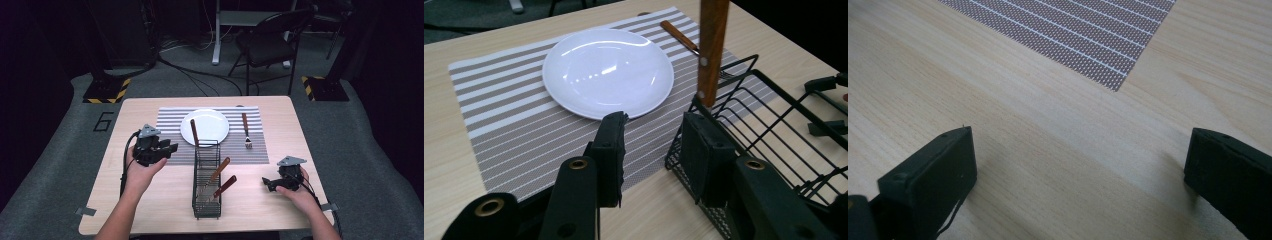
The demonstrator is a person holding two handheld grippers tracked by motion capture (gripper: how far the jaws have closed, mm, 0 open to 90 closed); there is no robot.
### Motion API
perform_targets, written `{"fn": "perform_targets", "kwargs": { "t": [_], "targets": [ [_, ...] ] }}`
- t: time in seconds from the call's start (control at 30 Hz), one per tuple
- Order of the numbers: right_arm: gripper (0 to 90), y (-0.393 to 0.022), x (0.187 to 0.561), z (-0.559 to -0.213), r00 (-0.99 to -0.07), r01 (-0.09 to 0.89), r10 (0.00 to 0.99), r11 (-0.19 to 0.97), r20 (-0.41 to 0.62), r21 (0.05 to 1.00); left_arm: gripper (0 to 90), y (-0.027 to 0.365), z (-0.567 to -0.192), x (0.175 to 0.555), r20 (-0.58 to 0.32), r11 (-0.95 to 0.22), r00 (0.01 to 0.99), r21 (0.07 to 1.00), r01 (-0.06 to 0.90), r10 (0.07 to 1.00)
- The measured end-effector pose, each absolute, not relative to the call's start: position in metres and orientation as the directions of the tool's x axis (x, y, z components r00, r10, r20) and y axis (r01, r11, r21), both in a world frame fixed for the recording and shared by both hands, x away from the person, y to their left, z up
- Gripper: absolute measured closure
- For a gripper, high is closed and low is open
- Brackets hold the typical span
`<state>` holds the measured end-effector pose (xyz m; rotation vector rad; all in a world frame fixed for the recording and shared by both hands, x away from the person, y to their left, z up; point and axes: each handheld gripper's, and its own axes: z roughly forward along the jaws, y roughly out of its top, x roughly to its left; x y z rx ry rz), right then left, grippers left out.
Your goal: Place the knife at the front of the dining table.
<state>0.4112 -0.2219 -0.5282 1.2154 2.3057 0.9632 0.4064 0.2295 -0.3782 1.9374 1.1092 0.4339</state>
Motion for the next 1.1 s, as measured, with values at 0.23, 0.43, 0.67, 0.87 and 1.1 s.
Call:
{"fn": "perform_targets", "kwargs": {
  "t": [0.23,0.43,0.67,0.87,1.1],
  "targets": [
    [0.0,-0.222,0.411,-0.528,-0.567,0.579,0.824,0.399,0.0,0.711,63.9,0.208,-0.378,0.414,-0.123,-0.262,0.581,0.805,0.532,0.805],
    [0.0,-0.222,0.411,-0.528,-0.57,0.579,0.822,0.398,0.004,0.711,67.1,0.195,-0.386,0.425,-0.133,-0.264,0.586,0.798,0.542,0.799],
    [0.0,-0.222,0.411,-0.528,-0.573,0.577,0.82,0.401,0.002,0.712,66.1,0.184,-0.389,0.43,-0.153,-0.267,0.603,0.793,0.548,0.783],
    [0.0,-0.222,0.411,-0.528,-0.574,0.575,0.819,0.403,0.001,0.711,67.6,0.178,-0.394,0.433,-0.151,-0.266,0.602,0.795,0.546,0.784],
    [0.0,-0.221,0.411,-0.528,-0.577,0.574,0.817,0.405,0.001,0.711,72.8,0.174,-0.4,0.435,-0.158,-0.253,0.599,0.801,0.543,0.785]
  ]
}}
